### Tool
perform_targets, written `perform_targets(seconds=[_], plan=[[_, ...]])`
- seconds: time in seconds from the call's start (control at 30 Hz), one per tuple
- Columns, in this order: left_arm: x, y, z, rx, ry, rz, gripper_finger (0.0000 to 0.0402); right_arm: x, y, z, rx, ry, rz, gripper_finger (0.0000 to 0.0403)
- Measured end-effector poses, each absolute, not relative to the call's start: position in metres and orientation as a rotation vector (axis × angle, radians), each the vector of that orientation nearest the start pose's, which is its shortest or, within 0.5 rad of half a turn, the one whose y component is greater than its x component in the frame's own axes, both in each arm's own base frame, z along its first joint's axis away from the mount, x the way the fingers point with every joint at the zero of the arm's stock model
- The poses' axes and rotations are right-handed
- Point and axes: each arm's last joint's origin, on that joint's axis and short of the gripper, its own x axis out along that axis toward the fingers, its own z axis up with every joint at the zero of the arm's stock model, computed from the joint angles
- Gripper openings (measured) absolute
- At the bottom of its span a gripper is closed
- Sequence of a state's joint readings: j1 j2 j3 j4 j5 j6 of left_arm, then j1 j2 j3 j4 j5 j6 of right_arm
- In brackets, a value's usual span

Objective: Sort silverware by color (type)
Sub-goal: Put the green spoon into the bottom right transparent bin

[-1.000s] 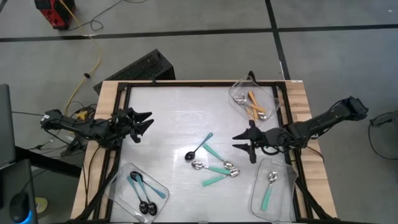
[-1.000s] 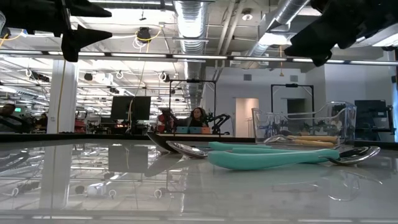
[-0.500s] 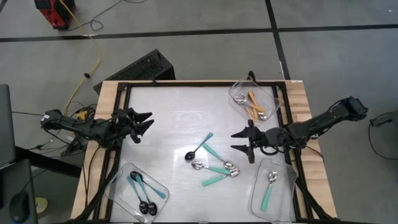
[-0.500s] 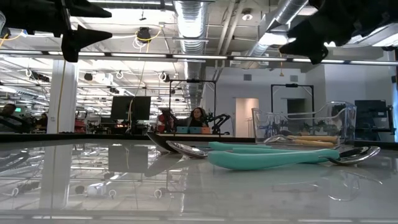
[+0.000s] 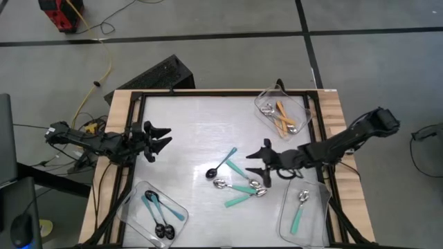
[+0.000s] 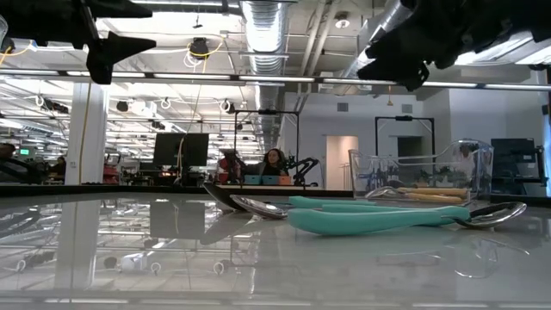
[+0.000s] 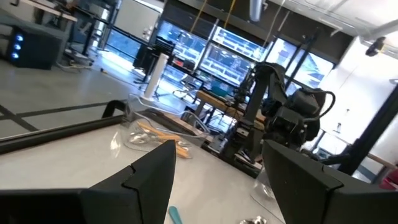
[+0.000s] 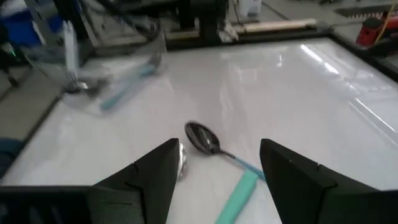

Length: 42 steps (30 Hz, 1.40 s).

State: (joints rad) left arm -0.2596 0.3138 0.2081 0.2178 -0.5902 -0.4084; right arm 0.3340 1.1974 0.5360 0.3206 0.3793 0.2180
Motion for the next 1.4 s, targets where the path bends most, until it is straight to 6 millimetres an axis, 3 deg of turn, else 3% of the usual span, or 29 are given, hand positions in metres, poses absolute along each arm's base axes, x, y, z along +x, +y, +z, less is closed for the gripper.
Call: perform_targets(seconds=[0.23, 0.5, 0.77, 1.07, 1.4], plan=[[0.111, -0.013, 0.229, -0.450, -0.168, 0.301, 0.0226, 0.251, 0.071, 0.212, 0.009, 0.439, -0.245, 0.0251], [0.111, -0.013, 0.229, -0.432, -0.165, 0.301, 0.0226, 0.260, 0.070, 0.210, 0.091, 0.657, -0.360, 0.0251], [0.111, -0.013, 0.230, -0.430, -0.167, 0.302, 0.0226, 0.273, 0.075, 0.210, 0.143, 0.694, -0.323, 0.0251], [0.111, -0.013, 0.230, -0.407, -0.166, 0.304, 0.0226, 0.282, 0.071, 0.192, 0.162, 0.753, -0.376, 0.0253], [0.111, -0.013, 0.229, -0.404, -0.161, 0.305, 0.0226, 0.286, 0.074, 0.180, 0.192, 0.803, -0.352, 0.0308]])
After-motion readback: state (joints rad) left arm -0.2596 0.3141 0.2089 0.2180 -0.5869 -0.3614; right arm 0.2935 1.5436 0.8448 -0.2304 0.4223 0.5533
